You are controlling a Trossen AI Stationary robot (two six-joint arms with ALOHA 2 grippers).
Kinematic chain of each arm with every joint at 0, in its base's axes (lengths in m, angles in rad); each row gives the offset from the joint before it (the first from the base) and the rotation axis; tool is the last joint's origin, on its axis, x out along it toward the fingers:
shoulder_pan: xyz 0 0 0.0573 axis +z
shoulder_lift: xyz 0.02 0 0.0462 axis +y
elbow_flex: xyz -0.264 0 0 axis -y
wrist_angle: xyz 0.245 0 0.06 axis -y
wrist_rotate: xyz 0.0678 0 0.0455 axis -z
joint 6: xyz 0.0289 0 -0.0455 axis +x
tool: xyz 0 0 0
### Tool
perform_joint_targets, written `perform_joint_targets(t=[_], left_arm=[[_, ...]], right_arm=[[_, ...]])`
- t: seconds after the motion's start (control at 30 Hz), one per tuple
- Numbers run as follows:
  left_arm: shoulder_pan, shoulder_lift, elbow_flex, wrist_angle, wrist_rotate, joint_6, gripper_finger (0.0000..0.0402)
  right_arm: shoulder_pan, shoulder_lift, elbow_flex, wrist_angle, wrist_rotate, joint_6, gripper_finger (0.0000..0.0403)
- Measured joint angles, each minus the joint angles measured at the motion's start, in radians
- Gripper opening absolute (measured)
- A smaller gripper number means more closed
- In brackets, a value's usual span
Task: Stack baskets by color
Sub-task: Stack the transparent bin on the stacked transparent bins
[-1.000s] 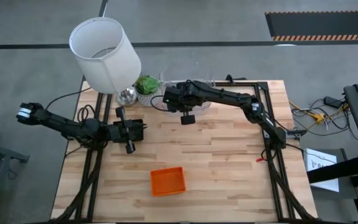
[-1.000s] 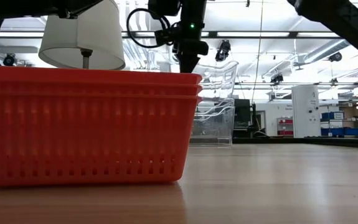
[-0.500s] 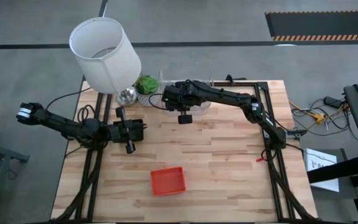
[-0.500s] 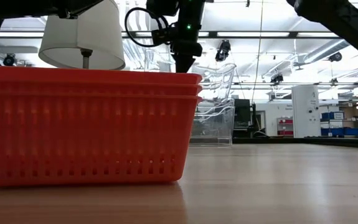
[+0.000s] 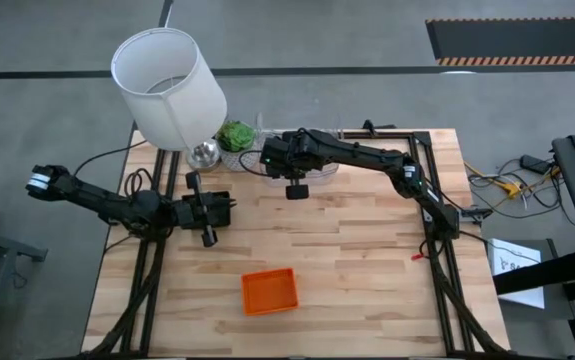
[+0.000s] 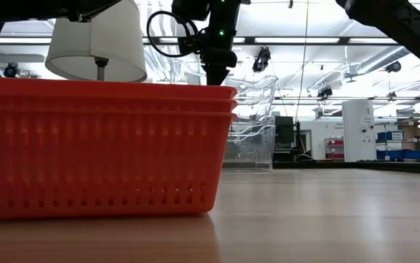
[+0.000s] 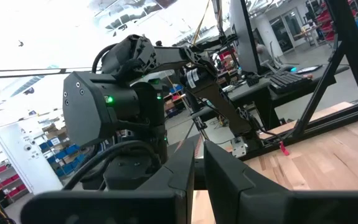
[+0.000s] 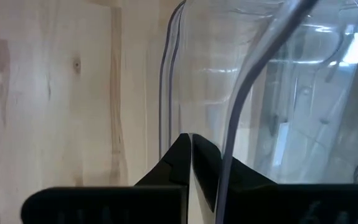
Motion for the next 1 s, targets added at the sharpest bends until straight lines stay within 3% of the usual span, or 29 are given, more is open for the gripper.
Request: perform_joint_targets(t=[1.0], left_arm=[[0.000,0.000,0.000,0.000,0.000,-0.001,0.0019]], right_arm=[[-0.020,0.000,-0.083,0.079,0.000,0.007,0.0009]])
